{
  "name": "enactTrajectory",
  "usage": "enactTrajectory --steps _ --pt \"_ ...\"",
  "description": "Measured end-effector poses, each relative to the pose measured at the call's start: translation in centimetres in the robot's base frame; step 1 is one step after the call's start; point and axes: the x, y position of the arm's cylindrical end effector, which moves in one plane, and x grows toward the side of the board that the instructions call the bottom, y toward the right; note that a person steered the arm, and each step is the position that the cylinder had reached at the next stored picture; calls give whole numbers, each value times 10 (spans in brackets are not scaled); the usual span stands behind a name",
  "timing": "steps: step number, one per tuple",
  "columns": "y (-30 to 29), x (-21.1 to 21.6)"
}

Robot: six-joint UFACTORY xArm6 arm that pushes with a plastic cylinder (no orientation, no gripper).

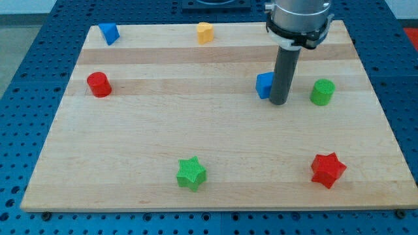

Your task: Move the blue cube diagonally to the top left side of the red star

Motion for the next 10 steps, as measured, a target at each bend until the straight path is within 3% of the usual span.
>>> enactTrajectory --steps 5,8,10 --pt "10 -83" --pt "-60 -46" --pt "-64 -32"
